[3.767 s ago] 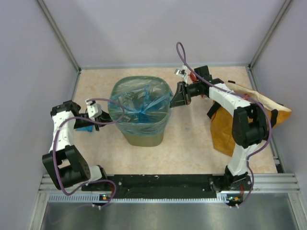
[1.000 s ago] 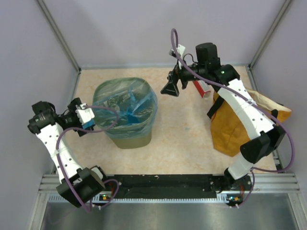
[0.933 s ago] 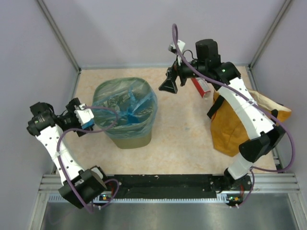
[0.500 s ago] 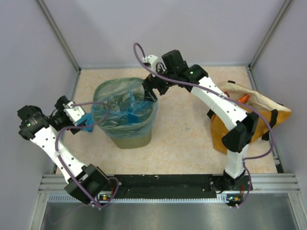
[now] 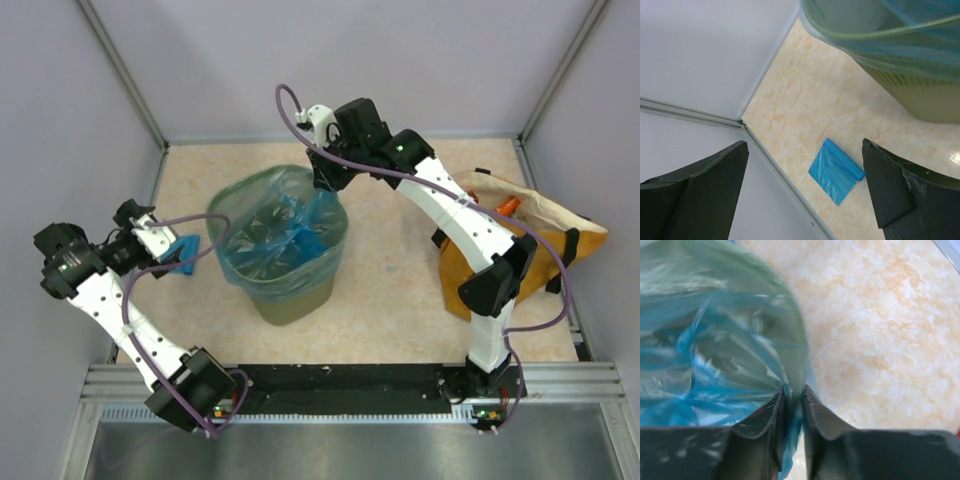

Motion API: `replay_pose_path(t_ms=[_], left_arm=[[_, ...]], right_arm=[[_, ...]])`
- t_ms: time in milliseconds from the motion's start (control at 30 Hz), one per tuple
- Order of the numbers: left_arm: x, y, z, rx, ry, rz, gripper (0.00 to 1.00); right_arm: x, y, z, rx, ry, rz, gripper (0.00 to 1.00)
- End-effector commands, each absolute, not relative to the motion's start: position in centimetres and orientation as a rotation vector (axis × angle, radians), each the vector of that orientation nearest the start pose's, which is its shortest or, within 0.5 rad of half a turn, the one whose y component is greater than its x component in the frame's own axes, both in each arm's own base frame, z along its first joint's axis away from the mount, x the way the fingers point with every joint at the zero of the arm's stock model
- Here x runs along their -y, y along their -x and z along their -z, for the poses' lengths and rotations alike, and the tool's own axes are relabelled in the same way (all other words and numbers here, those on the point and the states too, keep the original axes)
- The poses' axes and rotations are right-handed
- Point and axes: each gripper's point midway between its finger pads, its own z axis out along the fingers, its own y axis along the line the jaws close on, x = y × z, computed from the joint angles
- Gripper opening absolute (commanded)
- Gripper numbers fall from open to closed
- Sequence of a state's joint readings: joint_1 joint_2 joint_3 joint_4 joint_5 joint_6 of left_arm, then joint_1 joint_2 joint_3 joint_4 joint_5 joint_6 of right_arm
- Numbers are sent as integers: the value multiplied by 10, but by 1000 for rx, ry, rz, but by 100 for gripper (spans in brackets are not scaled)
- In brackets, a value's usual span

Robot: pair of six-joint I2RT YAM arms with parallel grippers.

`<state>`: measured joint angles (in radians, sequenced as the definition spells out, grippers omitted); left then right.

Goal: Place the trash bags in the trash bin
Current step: Place the trash bag in the trash bin.

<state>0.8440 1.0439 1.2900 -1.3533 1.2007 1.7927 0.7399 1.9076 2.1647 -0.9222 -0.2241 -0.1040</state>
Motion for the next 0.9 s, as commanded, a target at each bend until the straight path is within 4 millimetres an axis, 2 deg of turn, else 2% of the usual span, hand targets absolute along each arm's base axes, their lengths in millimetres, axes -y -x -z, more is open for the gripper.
replay_pose_path(t_ms=[0,33,300,467,667,867], left_arm=[[-14,-222,-316,-1531,-1003,72,99],[-12,-223,-319,-1521,-989,85,99],[4,-224,-345,-1434,-884,212,99],[34,-214,-353,-1385,-925,293,99],[77,-199,-346,-1325,-1013,484,99],[90,-211,-329,-1296,-1008,669,99]], right_arm=[[-348,-359,-326,-1974,975,-459,7],[-344,-361,-327,-1972,967,-432,0],[-321,-376,-337,-1939,939,-254,0],[-313,-386,-351,-1894,927,-176,0],[-305,-397,-364,-1854,897,-106,0],[-290,-413,-363,-1857,878,-66,0]])
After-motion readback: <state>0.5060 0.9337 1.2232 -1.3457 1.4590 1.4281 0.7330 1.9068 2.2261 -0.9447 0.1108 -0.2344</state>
